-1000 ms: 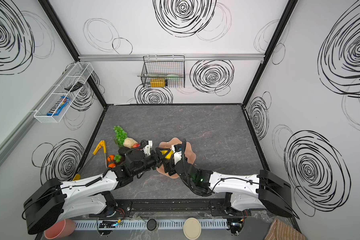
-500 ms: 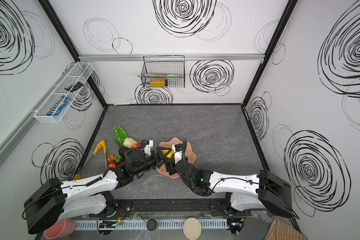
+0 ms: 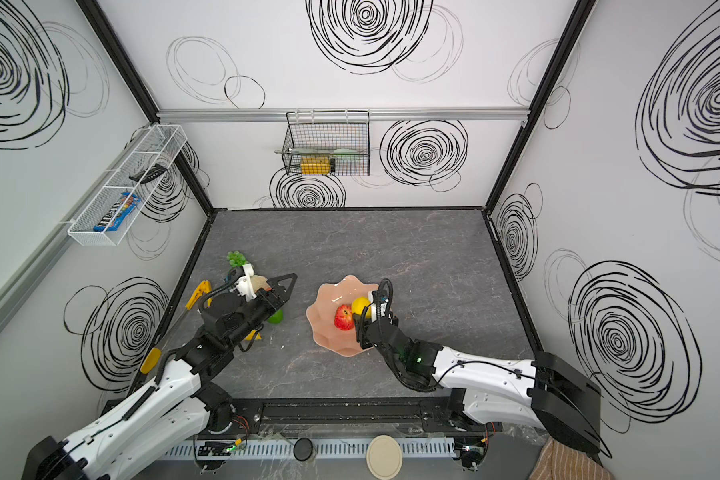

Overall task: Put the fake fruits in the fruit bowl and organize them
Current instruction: 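Close the right gripper on the lemon while the left gripper releases it, then lower the lemon into the bowl with the right gripper while the left gripper withdraws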

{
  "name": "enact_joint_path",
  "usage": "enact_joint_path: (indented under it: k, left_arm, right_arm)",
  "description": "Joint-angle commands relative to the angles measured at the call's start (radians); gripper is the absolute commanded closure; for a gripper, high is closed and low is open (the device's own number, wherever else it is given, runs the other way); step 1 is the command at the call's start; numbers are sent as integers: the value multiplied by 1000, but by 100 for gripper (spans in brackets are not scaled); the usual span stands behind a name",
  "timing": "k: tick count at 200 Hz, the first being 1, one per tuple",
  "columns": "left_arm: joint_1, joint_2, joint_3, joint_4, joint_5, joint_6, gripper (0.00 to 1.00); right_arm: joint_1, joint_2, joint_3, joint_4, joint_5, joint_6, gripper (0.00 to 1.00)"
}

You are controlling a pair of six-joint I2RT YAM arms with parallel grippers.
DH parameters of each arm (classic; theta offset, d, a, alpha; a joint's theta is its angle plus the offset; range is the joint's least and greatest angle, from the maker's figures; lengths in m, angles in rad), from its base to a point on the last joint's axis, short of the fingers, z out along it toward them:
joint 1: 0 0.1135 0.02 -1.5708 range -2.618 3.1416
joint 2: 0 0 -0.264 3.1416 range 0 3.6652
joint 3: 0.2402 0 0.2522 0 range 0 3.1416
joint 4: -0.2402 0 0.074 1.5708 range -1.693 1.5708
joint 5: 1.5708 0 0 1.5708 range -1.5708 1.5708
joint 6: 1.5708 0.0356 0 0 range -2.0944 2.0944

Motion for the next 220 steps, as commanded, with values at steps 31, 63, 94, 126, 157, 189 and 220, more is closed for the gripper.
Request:
enact_joint_path:
  k: [31,63,94,126,157,189,220]
  left_arm:
    - [118,-72,-86,-71,-62,183,4]
    - [158,-82,-117,-69,-64,217,4]
    - [159,-85,-144,-39,-76,222,4]
    - [157,-85,-160,-30,-84,224,4]
    - [155,-88,-167,-26,-91,224,4]
    - [155,-88,-169,-27,-94,224,4]
    - [154,-89,-172,-26,-97,224,4]
  right_arm:
    - [-98,5,-28,53,-56,-87,44]
    - [-100,72,-2,52,-95,-85,44]
    - [-98,143,31,25,-106,-62,43]
    - [-97,176,29,52,-133,-48,43]
    - [-93,220,45,54,-151,-36,43]
    - [-79,253,60,60,-154,-27,43]
    - [-68,279,72,65,-154,-23,43]
